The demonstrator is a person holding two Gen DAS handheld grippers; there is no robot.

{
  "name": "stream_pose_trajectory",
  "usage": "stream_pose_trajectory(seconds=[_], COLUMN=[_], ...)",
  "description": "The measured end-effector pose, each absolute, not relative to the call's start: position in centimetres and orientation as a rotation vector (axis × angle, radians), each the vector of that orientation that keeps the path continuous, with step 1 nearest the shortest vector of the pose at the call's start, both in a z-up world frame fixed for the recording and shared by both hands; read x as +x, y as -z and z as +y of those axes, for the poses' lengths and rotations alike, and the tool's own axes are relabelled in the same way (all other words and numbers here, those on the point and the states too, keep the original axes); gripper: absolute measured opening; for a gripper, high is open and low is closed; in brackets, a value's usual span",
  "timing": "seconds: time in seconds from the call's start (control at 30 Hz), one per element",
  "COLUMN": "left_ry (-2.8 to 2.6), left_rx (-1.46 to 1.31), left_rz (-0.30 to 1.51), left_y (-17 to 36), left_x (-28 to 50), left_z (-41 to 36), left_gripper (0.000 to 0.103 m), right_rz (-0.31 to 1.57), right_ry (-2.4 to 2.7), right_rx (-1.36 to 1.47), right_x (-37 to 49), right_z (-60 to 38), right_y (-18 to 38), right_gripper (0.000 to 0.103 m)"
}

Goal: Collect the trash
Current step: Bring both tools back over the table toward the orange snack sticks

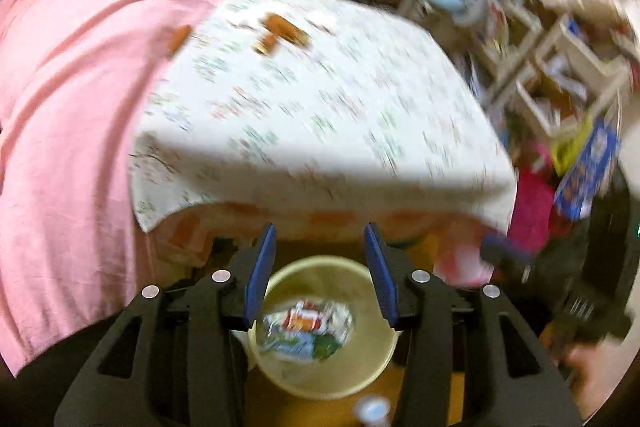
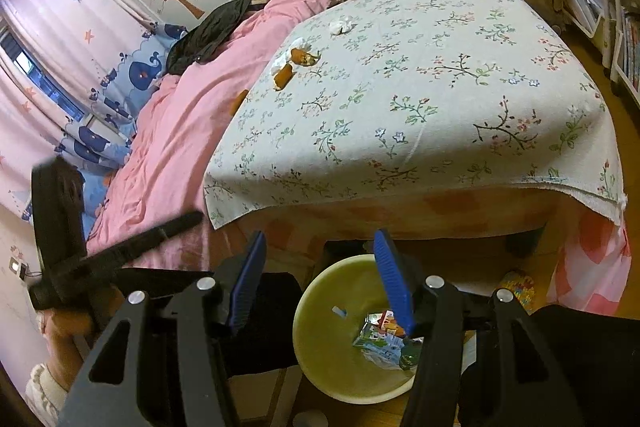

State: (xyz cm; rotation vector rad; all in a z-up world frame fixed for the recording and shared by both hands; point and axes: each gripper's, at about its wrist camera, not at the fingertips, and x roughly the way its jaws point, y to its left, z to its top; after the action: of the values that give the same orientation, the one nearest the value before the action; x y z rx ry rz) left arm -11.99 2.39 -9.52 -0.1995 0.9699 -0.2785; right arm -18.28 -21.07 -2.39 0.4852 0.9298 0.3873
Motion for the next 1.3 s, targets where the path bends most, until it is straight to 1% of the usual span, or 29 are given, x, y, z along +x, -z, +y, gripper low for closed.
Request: stream_pose_trajectory(seconds=[0.1,0.27,0.43,0.8,0.97,1.3], left_ry=[0.238,0.167,0.072,-0.039,-0.073,-0.091], left_rx=[-0.272,-0.299,-0.303,-0.344,-0.33,-0.319], left_rz=[0.929,0.858,0.84,0.894,0.914,0.966], left_y=[8.4,6.9,6.5,8.5,9.5,11.8], left_x=[-10.7,-8.2,-4.5,4.8,7.9,12.5], left_z=[4.1,5.9,8.4,11.9,12.5,13.6], left_gripper=[0.044,0.045,0.047,0.047,0.047,0.047], right_rz=[0.929,0.923,0.924,0.924,0.932,0.942], right_ry=[-0.388,-0.395,-0.423,-0.516,-0.545,-0.52], right_rx=[0.461,0.407,0.379,0.254,0.237,0.256], right_x=[-18.2,-17.7,-16.2,-7.5,-3.4,2.3], right_z=[-20.6,-19.5,-18.2,-12.7,-10.4,-8.2], right_y=[2.4,2.1,1.6,-0.2,0.0,1.2], right_gripper=[0.055,0.055,0.055,0.055,0.055,0.055])
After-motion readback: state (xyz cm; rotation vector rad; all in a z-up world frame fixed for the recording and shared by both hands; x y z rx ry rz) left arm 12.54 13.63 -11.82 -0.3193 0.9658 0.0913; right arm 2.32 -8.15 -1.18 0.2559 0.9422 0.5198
